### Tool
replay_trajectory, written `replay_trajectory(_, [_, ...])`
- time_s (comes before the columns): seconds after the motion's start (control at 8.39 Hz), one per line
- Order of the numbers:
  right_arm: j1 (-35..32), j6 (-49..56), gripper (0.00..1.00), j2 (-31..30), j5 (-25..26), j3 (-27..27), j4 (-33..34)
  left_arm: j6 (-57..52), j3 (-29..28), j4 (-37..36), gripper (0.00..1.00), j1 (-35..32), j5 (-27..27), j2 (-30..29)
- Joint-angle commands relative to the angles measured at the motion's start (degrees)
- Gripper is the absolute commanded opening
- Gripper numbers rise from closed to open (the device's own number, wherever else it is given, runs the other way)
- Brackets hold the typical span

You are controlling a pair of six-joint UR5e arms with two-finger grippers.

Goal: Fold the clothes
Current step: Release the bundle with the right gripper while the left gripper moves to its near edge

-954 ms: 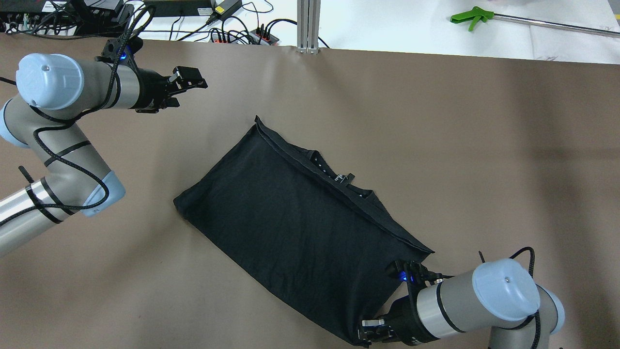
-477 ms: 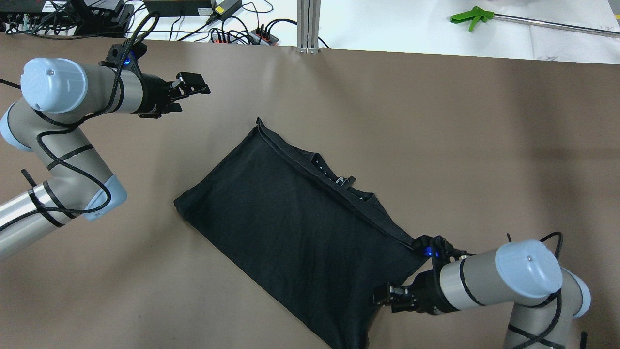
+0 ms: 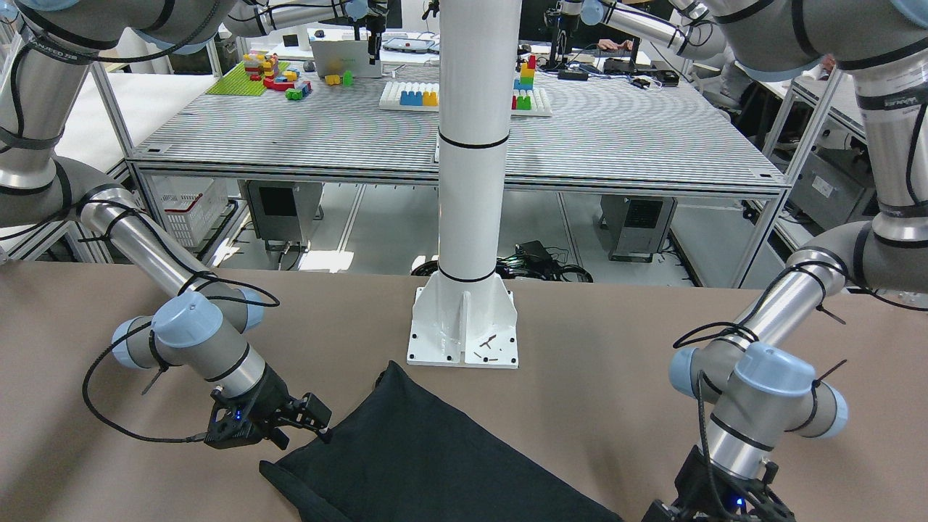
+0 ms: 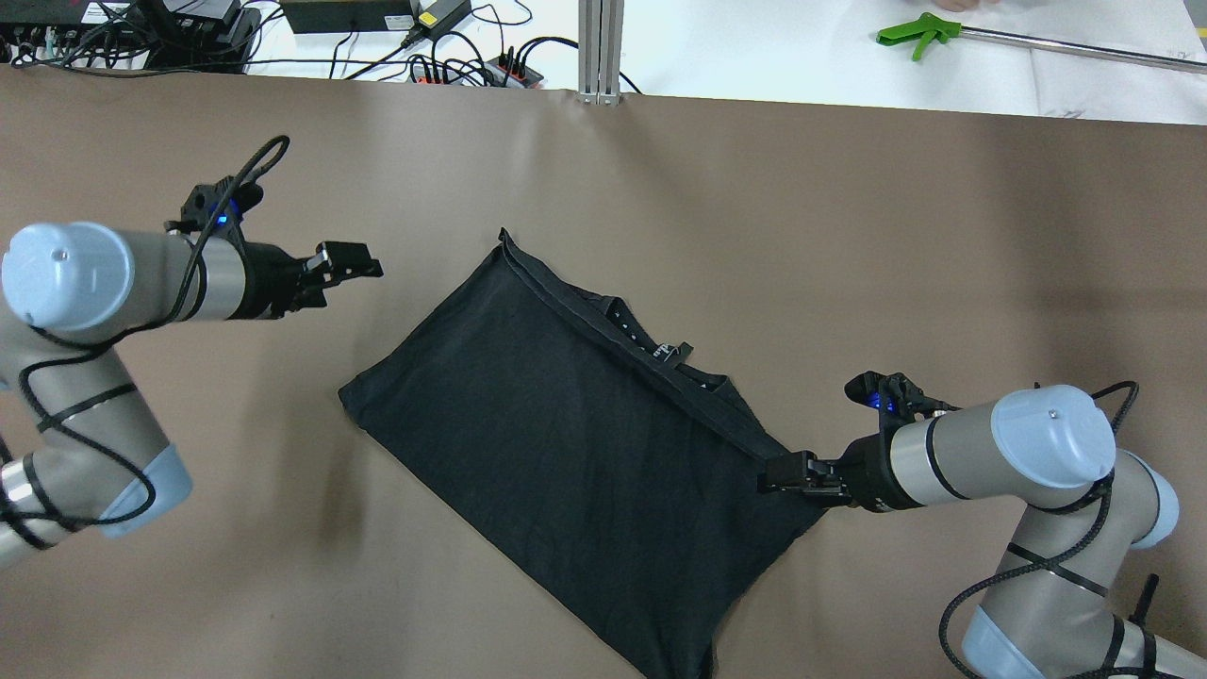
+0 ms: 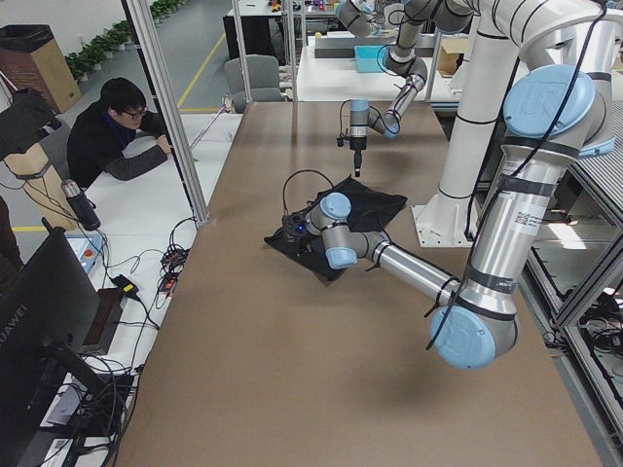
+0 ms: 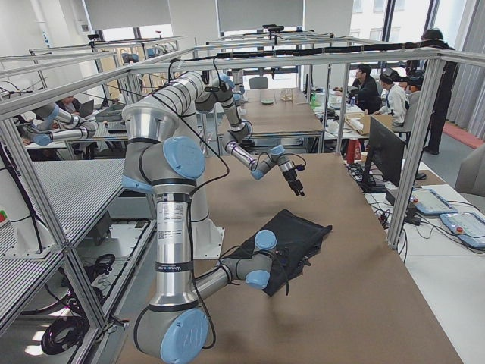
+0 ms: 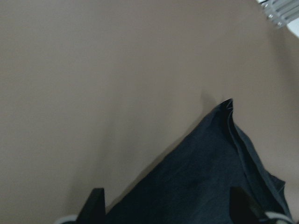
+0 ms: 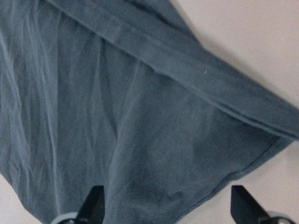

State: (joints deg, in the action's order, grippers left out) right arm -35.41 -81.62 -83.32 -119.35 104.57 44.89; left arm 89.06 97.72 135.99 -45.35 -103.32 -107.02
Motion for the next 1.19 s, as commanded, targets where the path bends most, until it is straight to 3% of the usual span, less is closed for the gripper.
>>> replay_trajectory(0.0, [-2.12, 0.41, 0.95, 0.88, 0.35, -1.12, 0.29, 1.03, 4.76, 0.24, 0.94, 9.37, 7.94, 8.48])
replay_trajectory(0.24, [-2.12, 0.41, 0.95, 0.88, 1.39, -1.12, 0.29, 1.21, 3.45, 0.86, 0.94, 13.52, 11.55, 8.50])
replay_trajectory(0.72, [-2.12, 0.41, 0.95, 0.79, 2.02, -1.30, 0.29, 1.03, -1.83, 3.76, 0.94, 13.98, 11.92, 6.83])
replay_trajectory(0.83, [-2.12, 0.32, 0.95, 0.79, 2.19, -1.30, 0.37, 1.21, -1.74, 3.76, 0.84, 13.98, 11.92, 5.78])
replay_trajectory(0.95, [-2.12, 0.32, 0.95, 0.79, 2.72, -1.30, 0.64, 1.38, -1.74, 3.67, 0.52, 13.98, 11.92, 5.08])
replay_trajectory(1.07, [-2.03, 0.32, 0.95, 0.79, 2.81, -1.21, 0.64, 2.25, -1.83, 3.59, 0.08, 13.98, 11.92, 4.89])
